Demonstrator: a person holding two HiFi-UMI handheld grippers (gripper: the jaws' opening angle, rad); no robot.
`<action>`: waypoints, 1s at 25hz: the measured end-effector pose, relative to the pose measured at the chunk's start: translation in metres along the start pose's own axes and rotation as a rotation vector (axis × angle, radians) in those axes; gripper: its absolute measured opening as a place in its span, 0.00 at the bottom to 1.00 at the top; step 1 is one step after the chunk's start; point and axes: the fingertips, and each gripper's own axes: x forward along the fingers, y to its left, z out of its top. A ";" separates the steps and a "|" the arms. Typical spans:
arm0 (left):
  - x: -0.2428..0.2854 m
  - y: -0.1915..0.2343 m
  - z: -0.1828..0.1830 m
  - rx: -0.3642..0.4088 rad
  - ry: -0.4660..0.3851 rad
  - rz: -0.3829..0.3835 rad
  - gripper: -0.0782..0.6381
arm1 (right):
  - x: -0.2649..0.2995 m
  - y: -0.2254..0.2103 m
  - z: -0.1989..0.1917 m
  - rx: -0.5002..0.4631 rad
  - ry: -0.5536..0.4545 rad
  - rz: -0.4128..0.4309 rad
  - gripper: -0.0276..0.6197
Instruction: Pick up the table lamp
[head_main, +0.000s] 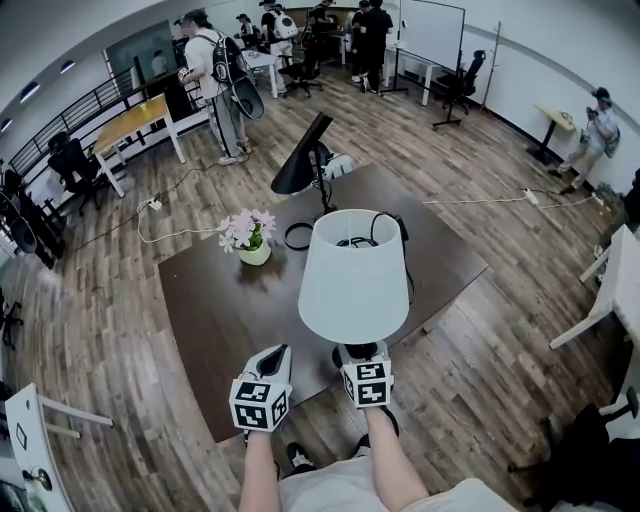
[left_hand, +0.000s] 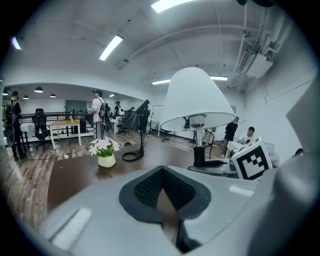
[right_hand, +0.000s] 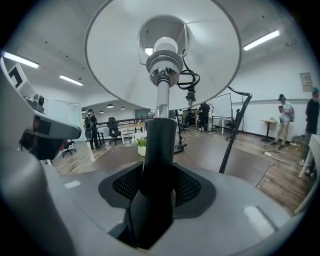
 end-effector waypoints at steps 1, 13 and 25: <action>-0.003 0.006 0.000 -0.002 0.003 -0.002 0.11 | -0.002 0.003 0.003 0.001 -0.004 -0.013 0.36; -0.026 0.038 -0.009 -0.009 -0.006 -0.052 0.11 | -0.016 0.030 0.011 -0.006 -0.014 -0.113 0.36; -0.047 0.059 -0.040 -0.010 -0.006 -0.115 0.11 | -0.023 0.068 -0.008 0.011 -0.030 -0.165 0.36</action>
